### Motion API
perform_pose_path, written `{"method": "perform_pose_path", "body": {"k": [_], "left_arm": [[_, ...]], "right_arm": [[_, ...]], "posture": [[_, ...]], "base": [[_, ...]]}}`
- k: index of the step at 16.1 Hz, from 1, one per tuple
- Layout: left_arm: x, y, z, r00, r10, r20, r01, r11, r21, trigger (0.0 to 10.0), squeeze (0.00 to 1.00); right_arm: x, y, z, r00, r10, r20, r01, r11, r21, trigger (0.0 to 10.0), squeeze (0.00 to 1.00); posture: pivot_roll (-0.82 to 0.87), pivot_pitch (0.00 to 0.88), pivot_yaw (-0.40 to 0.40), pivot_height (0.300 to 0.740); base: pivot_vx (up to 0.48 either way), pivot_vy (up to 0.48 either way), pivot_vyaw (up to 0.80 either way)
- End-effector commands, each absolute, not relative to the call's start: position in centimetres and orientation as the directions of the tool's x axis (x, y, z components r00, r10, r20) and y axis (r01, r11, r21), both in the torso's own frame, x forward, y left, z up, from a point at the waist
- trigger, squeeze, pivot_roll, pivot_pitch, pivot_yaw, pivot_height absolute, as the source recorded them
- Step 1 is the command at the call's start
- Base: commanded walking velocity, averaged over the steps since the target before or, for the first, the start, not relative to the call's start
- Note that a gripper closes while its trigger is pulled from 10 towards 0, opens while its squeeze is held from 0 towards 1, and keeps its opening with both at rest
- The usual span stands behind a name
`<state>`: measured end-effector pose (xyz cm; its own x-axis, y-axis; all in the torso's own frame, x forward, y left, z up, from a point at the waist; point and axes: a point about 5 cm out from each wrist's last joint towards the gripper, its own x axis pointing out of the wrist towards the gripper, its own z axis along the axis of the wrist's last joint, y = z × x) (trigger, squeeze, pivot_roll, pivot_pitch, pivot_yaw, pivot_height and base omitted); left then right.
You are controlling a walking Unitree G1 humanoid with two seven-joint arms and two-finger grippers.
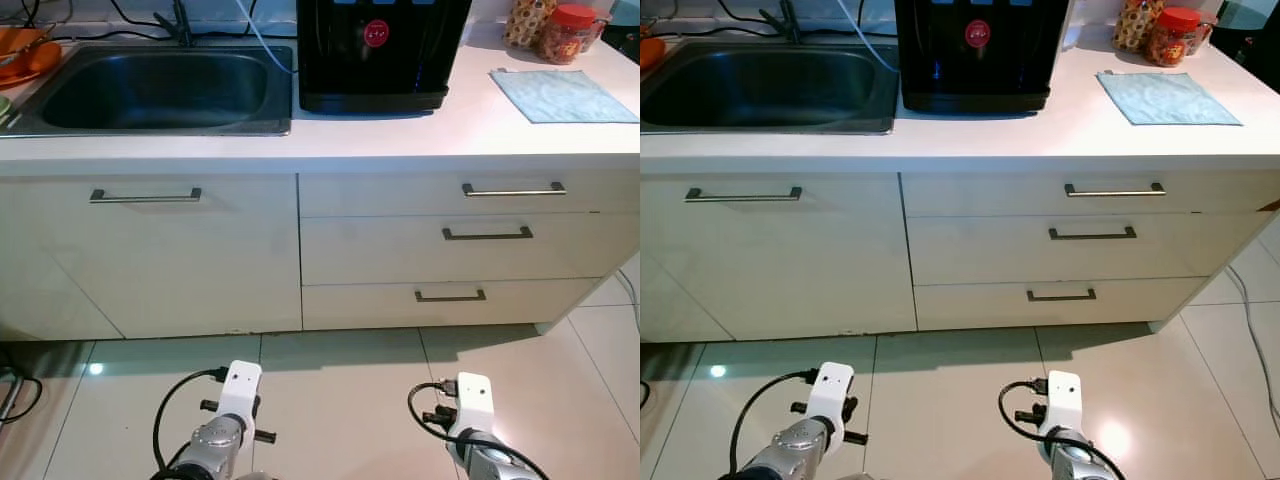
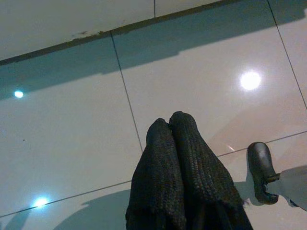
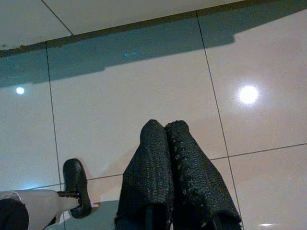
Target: Kitchen organization
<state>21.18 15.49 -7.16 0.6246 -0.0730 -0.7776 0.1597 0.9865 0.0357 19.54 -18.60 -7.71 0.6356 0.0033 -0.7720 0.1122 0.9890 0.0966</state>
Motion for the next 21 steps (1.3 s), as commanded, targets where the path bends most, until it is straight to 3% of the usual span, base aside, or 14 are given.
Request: {"method": "perform_pose_path", "body": {"k": [1, 5, 7, 11, 16, 21], "left_arm": [[21.0, 15.5, -7.3, 0.613, -0.074, -0.787, 0.156, 0.987, 0.029, 10.0, 0.0], [21.0, 15.5, -7.3, 0.613, -0.074, -0.787, 0.156, 0.987, 0.029, 10.0, 0.0], [22.0, 15.8, -6.7, 0.646, -0.005, -0.764, 0.058, 0.997, 0.042, 10.0, 0.0], [22.0, 16.0, -6.7, 0.644, 0.026, -0.764, 0.02, 0.999, 0.05, 10.0, 0.0], [21.8, 14.3, -6.9, 0.611, -0.097, -0.786, 0.11, 0.993, -0.037, 10.0, 0.0], [21.6, 15.2, -7.0, 0.597, -0.095, -0.796, 0.154, 0.988, -0.002, 10.0, 0.0]], "right_arm": [[19.2, -18.9, -7.9, 0.622, -0.008, -0.783, 0.118, 0.99, 0.083, 10.0, 0.0], [19.2, -18.9, -7.9, 0.622, -0.008, -0.783, 0.118, 0.99, 0.083, 10.0, 0.0], [20.1, -19.6, -7.3, 0.647, -0.002, -0.762, 0.146, 0.982, 0.122, 10.0, 0.0], [20.5, -20.7, -6.9, 0.659, -0.017, -0.752, 0.161, 0.98, 0.119, 10.0, 0.0], [21.3, -21.5, -6.2, 0.68, -0.037, -0.733, 0.197, 0.971, 0.133, 10.0, 0.0], [21.3, -19.9, -6.6, 0.674, -0.004, -0.739, 0.178, 0.971, 0.158, 10.0, 0.0]], "posture": [[0.01, 0.003, 0.011, 0.74], [0.01, 0.003, 0.011, 0.74], [0.0, 0.0, -0.029, 0.74], [0.0, 0.0, -0.044, 0.74], [0.01, 0.0, -0.039, 0.74], [0.03, 0.0, 0.0, 0.74]], "base": [[0.0, 0.0, 0.0], [0.0, 0.0, 0.0], [0.0, 0.0, 0.0], [0.0, 0.0, 0.0], [0.0, 0.0, 0.0], [0.0, 0.0, 0.0]]}}
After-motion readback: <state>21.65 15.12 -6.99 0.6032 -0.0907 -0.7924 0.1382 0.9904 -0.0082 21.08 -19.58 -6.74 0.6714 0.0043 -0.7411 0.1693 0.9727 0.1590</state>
